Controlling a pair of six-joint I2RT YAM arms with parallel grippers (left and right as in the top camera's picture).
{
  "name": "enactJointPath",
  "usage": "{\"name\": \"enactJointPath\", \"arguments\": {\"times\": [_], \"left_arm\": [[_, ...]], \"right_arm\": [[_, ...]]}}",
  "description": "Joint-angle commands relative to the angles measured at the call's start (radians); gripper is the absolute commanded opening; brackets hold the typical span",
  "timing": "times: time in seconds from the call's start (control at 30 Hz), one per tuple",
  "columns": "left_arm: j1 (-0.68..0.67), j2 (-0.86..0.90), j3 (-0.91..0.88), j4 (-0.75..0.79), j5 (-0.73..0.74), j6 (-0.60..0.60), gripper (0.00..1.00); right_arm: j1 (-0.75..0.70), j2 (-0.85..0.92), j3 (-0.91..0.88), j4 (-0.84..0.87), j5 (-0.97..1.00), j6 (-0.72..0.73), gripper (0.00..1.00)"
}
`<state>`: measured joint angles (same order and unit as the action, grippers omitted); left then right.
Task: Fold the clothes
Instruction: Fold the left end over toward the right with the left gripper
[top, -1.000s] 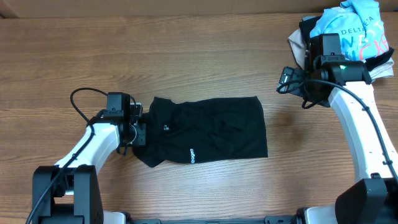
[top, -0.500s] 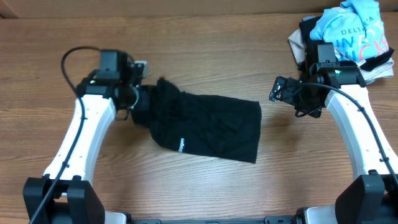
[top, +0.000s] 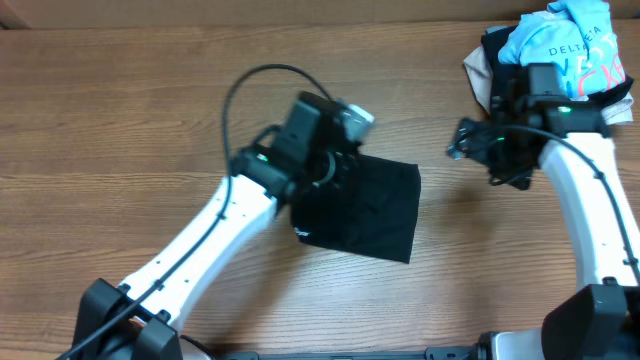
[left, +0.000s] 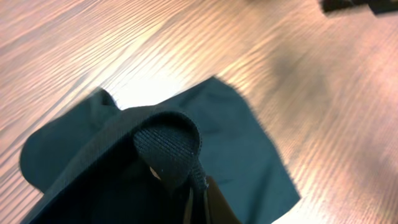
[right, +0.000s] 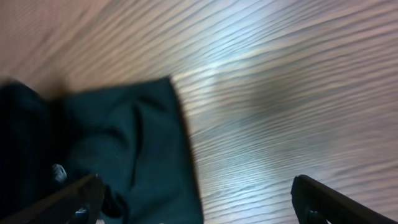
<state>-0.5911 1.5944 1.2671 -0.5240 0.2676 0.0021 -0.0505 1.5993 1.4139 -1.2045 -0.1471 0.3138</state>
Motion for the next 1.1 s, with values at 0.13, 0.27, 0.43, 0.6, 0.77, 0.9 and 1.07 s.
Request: {"name": "enactJointPath", "arguments": {"times": [0.13,0.27,0.43,0.6,0.77,0.9,1.07], "left_arm": [[-0.132,0.038,0.019,0.040,-0.058,-0.034,0.10],[-0.174,0.105,0.019,0.079,-0.055,-0.056,0.17],[-0.205,0.142,0.019,0.162,0.041,-0.078,0.08],[-0.223,0.142,0.019,0.252,0.040,-0.114,0.11],[-0.223,0.142,0.019,0.299,0.071,-0.183,0.47],[-0.216,0.133,0.061,0.287,0.100,-0.182,1.00],[-0.150,0.076,0.244,0.148,0.095,-0.182,1.00]], "right_arm": [[-0.212,-0.105,0.041,-0.014,-0.044,0.000,1.00],[-0.289,-0.120,0.041,-0.021,-0.074,-0.031,1.00],[-0.325,-0.120,0.040,-0.018,-0.076,-0.034,1.00],[-0.327,-0.120,0.040,-0.001,-0.076,-0.034,1.00],[-0.327,-0.120,0.040,0.006,-0.076,-0.034,1.00],[-0.327,-0.120,0.040,0.005,-0.076,-0.034,1.00],[-0.311,-0.117,0.027,0.006,-0.188,-0.103,1.00]]}}
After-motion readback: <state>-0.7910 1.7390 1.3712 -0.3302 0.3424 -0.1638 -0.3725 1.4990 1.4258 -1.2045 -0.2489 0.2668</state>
